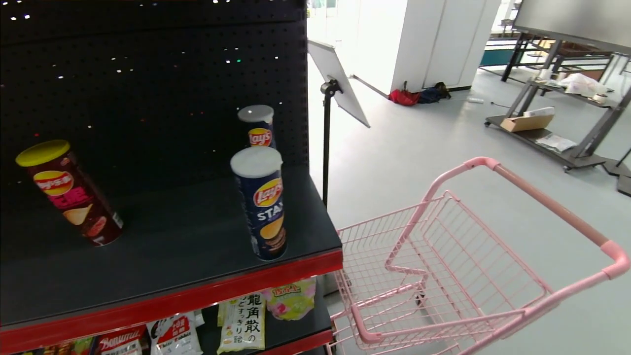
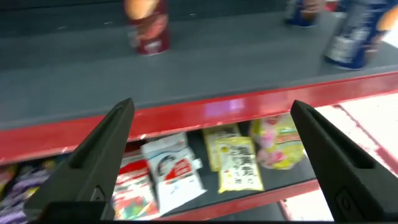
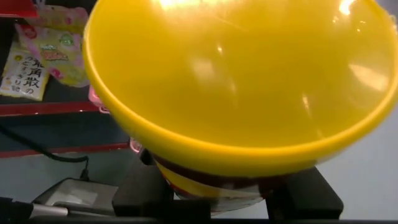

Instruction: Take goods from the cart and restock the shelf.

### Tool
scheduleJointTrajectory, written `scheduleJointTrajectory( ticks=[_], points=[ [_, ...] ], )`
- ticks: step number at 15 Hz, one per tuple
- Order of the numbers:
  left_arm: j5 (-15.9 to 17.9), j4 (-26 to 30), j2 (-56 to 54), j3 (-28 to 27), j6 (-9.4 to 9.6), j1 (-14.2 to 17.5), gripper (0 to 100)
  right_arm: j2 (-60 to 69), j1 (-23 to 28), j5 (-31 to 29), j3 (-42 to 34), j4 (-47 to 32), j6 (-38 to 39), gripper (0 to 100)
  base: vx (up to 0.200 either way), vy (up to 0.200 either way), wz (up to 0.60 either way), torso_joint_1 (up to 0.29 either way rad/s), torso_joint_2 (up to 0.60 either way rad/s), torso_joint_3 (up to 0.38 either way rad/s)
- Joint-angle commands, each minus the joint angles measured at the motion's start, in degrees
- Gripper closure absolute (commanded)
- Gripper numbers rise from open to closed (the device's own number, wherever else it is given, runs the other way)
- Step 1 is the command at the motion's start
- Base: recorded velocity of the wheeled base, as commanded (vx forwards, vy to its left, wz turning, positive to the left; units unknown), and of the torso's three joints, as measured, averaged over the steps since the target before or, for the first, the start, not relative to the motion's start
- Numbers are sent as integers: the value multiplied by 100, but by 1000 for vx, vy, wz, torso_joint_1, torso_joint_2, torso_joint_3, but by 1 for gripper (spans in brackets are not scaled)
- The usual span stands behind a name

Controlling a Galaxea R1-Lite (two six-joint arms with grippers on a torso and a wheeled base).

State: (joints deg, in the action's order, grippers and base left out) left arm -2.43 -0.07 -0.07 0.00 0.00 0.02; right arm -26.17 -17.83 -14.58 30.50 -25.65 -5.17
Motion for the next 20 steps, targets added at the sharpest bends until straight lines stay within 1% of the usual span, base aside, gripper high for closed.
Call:
scheduleJointTrajectory(
  ticks=[1, 2, 6, 8, 11, 13, 20],
  points=[
    [-4, -1, 7, 0, 0, 6, 0, -11, -1, -1, -27, -2, -2, 100, 0, 0, 600, 22, 7, -7],
    [-4, -1, 7, 0, 0, 6, 0, -11, -1, 8, -27, -2, -2, 100, 0, 0, 600, 2, 2, -2],
    [-4, -1, 7, 0, 0, 6, 0, 165, -9, 25, -71, 42, 60, 100, 0, 0, 0, 0, 0, 0],
    [-4, -1, 7, 0, 0, 6, 0, 455, -9, 52, -492, 499, 271, 100, 0, 0, 0, 0, 0, 0],
    [5, -1, 7, 0, 9, 6, 0, 886, -27, 104, -950, 719, 280, 100, 0, 0, 0, 0, 0, 0],
    [5, -1, 7, 0, 9, 6, 0, 974, -27, 104, -1011, 719, 280, 100, 0, 200, 0, 2, 2, 5],
    [5, -1, 7, 0, 9, 6, 0, 956, -27, 113, -1011, 728, 280, 100, -200, 200, 0, 0, 6, 0]
  ],
)
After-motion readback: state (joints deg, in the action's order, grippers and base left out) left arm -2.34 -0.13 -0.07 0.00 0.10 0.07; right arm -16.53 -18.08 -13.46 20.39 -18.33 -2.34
